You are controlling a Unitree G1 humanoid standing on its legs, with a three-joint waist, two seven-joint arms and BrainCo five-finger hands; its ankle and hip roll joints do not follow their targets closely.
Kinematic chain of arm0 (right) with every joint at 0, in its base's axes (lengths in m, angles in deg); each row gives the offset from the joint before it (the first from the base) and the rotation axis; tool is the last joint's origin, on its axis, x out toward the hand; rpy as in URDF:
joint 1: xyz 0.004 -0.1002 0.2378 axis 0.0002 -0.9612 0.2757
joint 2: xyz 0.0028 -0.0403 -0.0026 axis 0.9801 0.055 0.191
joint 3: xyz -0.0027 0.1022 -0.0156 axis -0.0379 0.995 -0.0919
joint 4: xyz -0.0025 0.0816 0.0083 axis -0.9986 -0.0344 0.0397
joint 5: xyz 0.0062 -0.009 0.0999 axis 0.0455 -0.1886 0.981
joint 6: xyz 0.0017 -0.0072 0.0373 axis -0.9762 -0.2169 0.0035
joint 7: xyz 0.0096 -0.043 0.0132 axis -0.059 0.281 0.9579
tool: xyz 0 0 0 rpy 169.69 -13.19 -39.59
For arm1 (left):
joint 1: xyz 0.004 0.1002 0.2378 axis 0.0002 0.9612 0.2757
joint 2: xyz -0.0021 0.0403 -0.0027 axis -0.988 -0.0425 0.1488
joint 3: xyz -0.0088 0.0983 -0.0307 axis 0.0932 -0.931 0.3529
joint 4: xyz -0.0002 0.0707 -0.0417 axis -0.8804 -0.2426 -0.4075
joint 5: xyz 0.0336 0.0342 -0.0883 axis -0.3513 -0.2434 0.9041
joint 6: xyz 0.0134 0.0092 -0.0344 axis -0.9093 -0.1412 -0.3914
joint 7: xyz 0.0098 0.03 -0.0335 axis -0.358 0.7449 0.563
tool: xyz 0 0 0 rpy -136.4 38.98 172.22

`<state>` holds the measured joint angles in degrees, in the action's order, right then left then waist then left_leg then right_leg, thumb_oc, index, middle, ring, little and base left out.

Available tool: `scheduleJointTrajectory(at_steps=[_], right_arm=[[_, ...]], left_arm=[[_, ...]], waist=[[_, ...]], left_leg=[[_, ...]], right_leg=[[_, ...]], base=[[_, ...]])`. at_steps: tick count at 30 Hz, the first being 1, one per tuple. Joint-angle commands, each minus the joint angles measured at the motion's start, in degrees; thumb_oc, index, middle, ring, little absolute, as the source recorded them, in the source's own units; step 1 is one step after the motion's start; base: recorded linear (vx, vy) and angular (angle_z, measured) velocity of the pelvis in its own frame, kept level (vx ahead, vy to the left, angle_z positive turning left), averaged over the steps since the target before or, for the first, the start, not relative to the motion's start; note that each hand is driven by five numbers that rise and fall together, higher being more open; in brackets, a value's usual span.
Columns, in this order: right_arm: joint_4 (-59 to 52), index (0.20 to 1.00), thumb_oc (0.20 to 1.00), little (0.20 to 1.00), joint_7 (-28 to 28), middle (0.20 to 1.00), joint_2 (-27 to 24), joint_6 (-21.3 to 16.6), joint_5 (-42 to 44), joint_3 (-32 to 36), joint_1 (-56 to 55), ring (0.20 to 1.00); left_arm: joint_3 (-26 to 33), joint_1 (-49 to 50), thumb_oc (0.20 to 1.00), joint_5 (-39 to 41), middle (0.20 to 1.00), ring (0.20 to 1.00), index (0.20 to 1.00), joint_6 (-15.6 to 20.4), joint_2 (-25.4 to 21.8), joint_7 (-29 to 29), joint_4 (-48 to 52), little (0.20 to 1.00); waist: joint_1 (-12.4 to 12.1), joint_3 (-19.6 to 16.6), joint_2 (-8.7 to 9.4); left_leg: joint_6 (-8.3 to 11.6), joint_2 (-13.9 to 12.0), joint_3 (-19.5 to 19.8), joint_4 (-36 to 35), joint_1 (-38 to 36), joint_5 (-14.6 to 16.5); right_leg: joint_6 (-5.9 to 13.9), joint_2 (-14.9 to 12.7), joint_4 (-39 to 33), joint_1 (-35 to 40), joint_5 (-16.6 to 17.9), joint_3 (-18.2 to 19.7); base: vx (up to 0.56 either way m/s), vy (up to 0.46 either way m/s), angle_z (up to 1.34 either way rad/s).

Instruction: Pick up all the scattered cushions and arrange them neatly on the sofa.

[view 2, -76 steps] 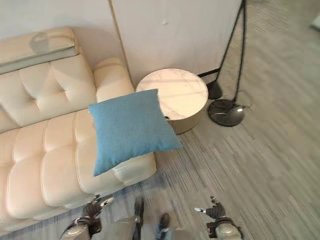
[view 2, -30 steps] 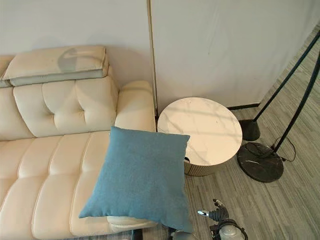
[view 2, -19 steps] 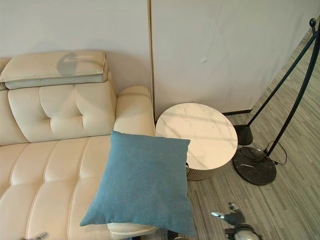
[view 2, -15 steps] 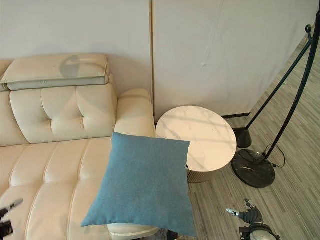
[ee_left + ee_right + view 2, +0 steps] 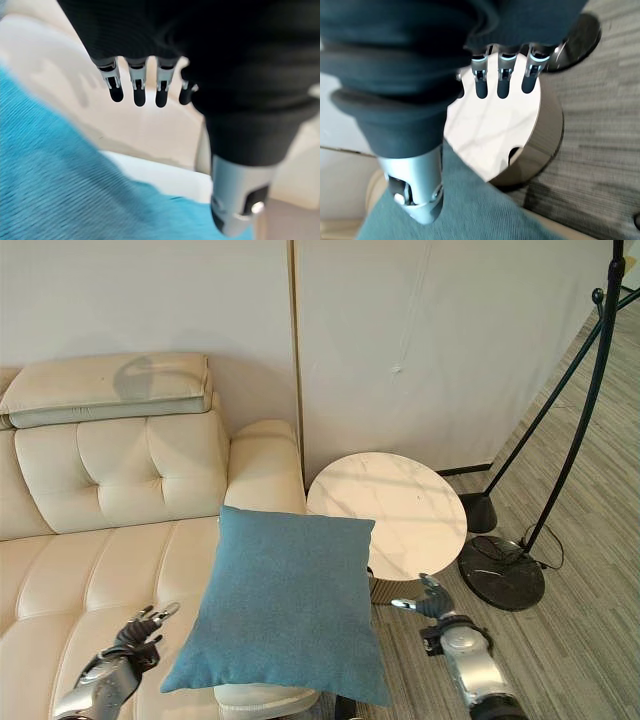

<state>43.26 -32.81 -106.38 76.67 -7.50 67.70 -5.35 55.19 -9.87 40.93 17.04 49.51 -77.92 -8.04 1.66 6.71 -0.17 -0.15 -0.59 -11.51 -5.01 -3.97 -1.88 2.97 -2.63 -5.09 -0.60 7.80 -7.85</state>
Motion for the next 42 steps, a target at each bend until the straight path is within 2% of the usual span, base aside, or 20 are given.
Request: scheduleJointTrajectory(at_steps=[1,7,9,11,15,20,28,29,30,32,36,37,38,39,42], right_arm=[[1.81,1.0,1.0,1.0,3.37,1.0,1.32,-1.18,-1.12,-2.42,5.56,1.0],[1.32,1.0,1.0,1.0,4.08,1.0,5.2,-1.78,0.29,-6.9,8.41,1.0],[1.88,1.0,1.0,1.0,4.6,1.0,8.28,-2.57,3.49,-9.63,10.32,1.0],[1.76,1.0,1.0,1.0,4.73,1.0,9.28,-2.99,4.95,-10.44,10.68,1.0],[2.28,1.0,1.0,1.0,3.2,1.0,11.68,-3.15,9.04,-13.38,10.34,1.0],[4.68,1.0,1.0,1.0,2.21,1.0,12.22,-2.35,9.42,-13.95,9.8,1.0],[10.63,1.0,1.0,1.0,2.54,1.0,12.62,-1.72,12.49,-12.66,9.58,1.0],[12.05,1.0,1.0,1.0,2.4,1.0,12.72,-1.42,12.72,-12.72,9.93,1.0],[12.07,1.0,1.0,1.0,2.4,1.0,12.72,-1.43,12.72,-12.72,9.95,1.0],[14.67,1.0,1.0,1.0,1.87,1.0,12.76,-1.17,12.95,-12.89,10.56,1.0],[17.78,1.0,1.0,1.0,0.38,1.0,13.07,-0.28,13.41,-13.6,11.86,1.0],[16.94,0.476,0.476,0.476,-0.58,0.476,13.59,-0.2,16.39,-13.45,11.37,0.476],[16.92,0.282,0.282,0.282,-0.57,0.282,13.6,-0.19,16.4,-13.46,11.35,0.282],[15.98,0.2,0.2,0.2,-0.74,0.2,14.71,-0.65,20.54,-13.41,11.01,0.2],[14.11,0.2,0.2,0.2,0.05,0.2,15.85,-1.47,24.63,-14.11,10.76,0.2]], left_arm=[[-1.22,-7.16,1.0,-1.51,1.0,1.0,1.0,2.11,-0.58,-1.81,-3.1,1.0],[-4.38,-10.85,1.0,-2.16,1.0,1.0,1.0,2.65,0.81,-2.57,-2.78,1.0],[-7.65,-13.54,1.0,-3.87,1.0,1.0,1.0,2.82,1.32,-2.28,-2.2,1.0],[-8.95,-14.21,1.0,-4.71,1.0,1.0,1.0,2.93,1.27,-1.94,-1.28,1.0],[-16.66,-15.11,1.0,-13.68,1.0,1.0,1.0,1.3,-2.79,3.12,7.67,1.0],[-19.99,-13.46,1.0,-16.39,1.0,1.0,1.0,0.34,-2.7,5.7,9.79,1.0],[-22.76,-11.5,1.0,-18.09,1.0,1.0,1.0,-0.61,0.48,6.97,5.52,1.0],[-23.1,-11.21,0.74,-17.78,0.74,0.74,0.74,-0.69,0.76,7.22,5.42,0.74],[-23.1,-11.21,0.624,-17.78,0.624,0.624,0.624,-0.69,0.76,7.22,5.42,0.624],[-23.62,-10.77,0.2,-16.8,0.2,0.2,0.2,-0.67,1.04,7.59,5.74,0.2],[-24.06,-9.71,0.2,-15.08,0.2,0.2,0.2,-0.17,-0.5,7.99,11.78,0.2],[-23.21,-8.1,0.2,-11.91,0.2,0.2,0.2,0.31,-1.1,7.79,14.92,0.2],[-23.21,-8.06,0.2,-11.91,0.2,0.2,0.2,0.29,-1.12,7.78,14.95,0.2],[-22.73,-6.93,0.2,-8.19,0.2,0.2,0.2,0.54,-0.78,7.18,16.91,0.2],[-23.34,-5.55,0.2,-4.69,0.2,0.2,0.2,0.57,0.4,6.61,18.77,0.2]], waist=[[0.16,1.22,0.0],[0.7,2.54,-0.87],[1.05,3.78,-1.64],[1.11,4.21,-1.87],[1.32,6.26,-2.85],[1.13,6.82,-3.04],[0.87,8.45,-2.8],[0.76,8.5,-2.78],[0.75,8.5,-2.78],[0.53,8.54,-2.7],[-0.2,8.79,-2.8],[-0.53,9.02,-2.9],[-0.51,9.0,-2.89],[-0.83,9.09,-2.79],[-1.22,8.98,-2.58]], left_leg=[[1.88,-0.47,0.66,0.01,0.39,3.95],[1.82,-0.39,0.62,0.01,3.18,3.08],[1.75,-0.28,0.54,0.01,4.16,2.67],[1.73,-0.23,0.5,0.01,4.57,2.53],[1.67,0.07,0.51,0.01,6.69,1.81],[1.58,0.29,0.51,0.01,7.22,1.72],[1.27,0.81,0.32,0.01,9.26,1.21],[1.25,0.85,0.27,0.01,9.28,1.23],[1.25,0.85,0.26,0.01,9.28,1.23],[1.21,0.87,0.3,0.01,9.34,1.17],[1.2,1.19,1.01,0.01,9.94,1.01],[1.15,1.29,1.27,0.01,10.09,0.96],[1.15,1.3,1.28,0.01,10.1,0.96],[1.08,1.37,1.38,0.01,10.17,0.95],[0.9,1.4,1.53,0.01,9.79,1.23]], right_leg=[[3.9,-3.74,0.09,2.35,-8.23,-2.38],[3.79,-3.95,0.09,-0.43,-7.53,-2.05],[3.68,-4.02,0.09,-1.57,-7.08,-1.76],[3.64,-4.07,0.09,-2.02,-6.91,-1.65],[3.73,-4.36,0.09,-4.19,-5.91,-1.49],[3.82,-4.68,0.09,-4.68,-5.68,-1.7],[3.83,-5.0,0.09,-7.16,-4.53,-1.11],[3.82,-5.0,0.09,-7.2,-4.49,-1.07],[3.82,-5.0,0.09,-7.21,-4.49,-1.06],[3.75,-5.1,0.09,-7.24,-4.39,-1.13],[3.76,-5.43,0.09,-7.45,-4.26,-1.73],[3.8,-5.54,0.09,-7.55,-4.19,-1.88],[3.8,-5.54,0.09,-7.55,-4.19,-1.89],[3.86,-5.6,0.09,-7.57,-4.19,-2.0],[3.9,-5.68,0.09,-7.09,-4.38,-2.05]], base=[[0.0,0.0,0.0],[-0.04,0.01,0.0],[-0.07,0.03,-0.01],[-0.06,0.02,-0.01],[-0.07,0.025,-0.02],[-0.01,0.005,0.0],[-0.04,0.016,0.0],[0.0,0.0,0.0],[0.0,0.0,0.0],[0.0,0.0,0.0],[0.0,0.002,0.01],[-0.01,0.009,0.04],[0.0,0.0,0.0],[0.0,0.0,0.0],[0.0,0.0,0.0]])
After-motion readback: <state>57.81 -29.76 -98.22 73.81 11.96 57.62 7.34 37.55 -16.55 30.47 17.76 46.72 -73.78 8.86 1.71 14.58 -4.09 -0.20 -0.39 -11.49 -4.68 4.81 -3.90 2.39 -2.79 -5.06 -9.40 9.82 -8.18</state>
